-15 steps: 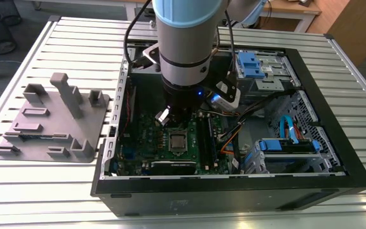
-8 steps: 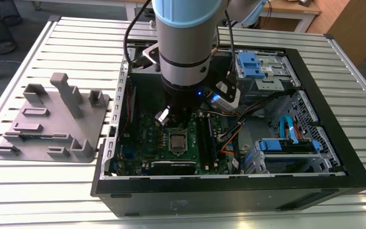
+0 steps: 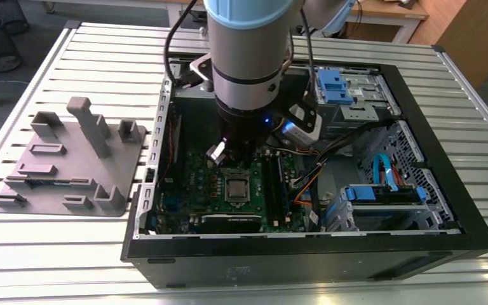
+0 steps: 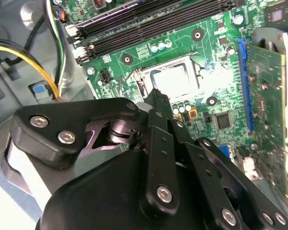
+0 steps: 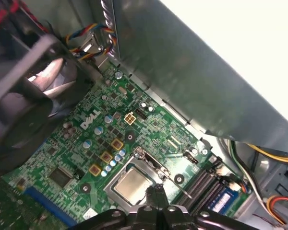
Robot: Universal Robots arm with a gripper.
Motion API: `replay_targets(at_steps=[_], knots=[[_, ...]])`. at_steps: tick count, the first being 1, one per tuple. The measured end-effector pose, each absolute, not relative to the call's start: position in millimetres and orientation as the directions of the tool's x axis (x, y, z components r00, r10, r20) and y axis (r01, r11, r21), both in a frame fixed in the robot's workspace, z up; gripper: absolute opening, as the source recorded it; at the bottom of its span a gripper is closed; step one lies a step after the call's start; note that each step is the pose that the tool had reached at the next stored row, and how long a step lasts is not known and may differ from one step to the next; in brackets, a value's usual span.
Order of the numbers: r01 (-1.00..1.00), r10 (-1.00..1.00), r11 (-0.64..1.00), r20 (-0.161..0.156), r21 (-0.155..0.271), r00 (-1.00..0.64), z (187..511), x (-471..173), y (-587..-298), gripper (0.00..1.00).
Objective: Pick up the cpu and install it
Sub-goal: 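Install the first cpu locking lever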
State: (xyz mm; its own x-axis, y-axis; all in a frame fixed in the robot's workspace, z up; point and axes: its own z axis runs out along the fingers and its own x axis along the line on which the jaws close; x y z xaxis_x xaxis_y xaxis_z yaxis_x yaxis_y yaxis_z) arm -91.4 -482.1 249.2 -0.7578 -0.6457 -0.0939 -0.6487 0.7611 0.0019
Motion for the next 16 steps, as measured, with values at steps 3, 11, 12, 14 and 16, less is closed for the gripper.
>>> replay_targets(at_steps=[3,11,12,14,16], knots=[[-0.649,-0.646,0.761,-0.094,0.002,-0.758,257.7,-91.4,-482.1,0.11],[-0.647,-0.644,0.762,-0.094,0.002,-0.759,260.3,-91.1,-481.5,0.11],[-0.645,-0.642,0.764,-0.094,0.002,-0.761,260.3,-91.1,-480.9,0.11],[-0.643,-0.64,0.766,-0.094,0.002,-0.763,260.3,-91.1,-480.5,0.11],[-0.643,-0.64,0.766,-0.094,0.002,-0.763,260.3,-91.1,-480.5,0.11]])
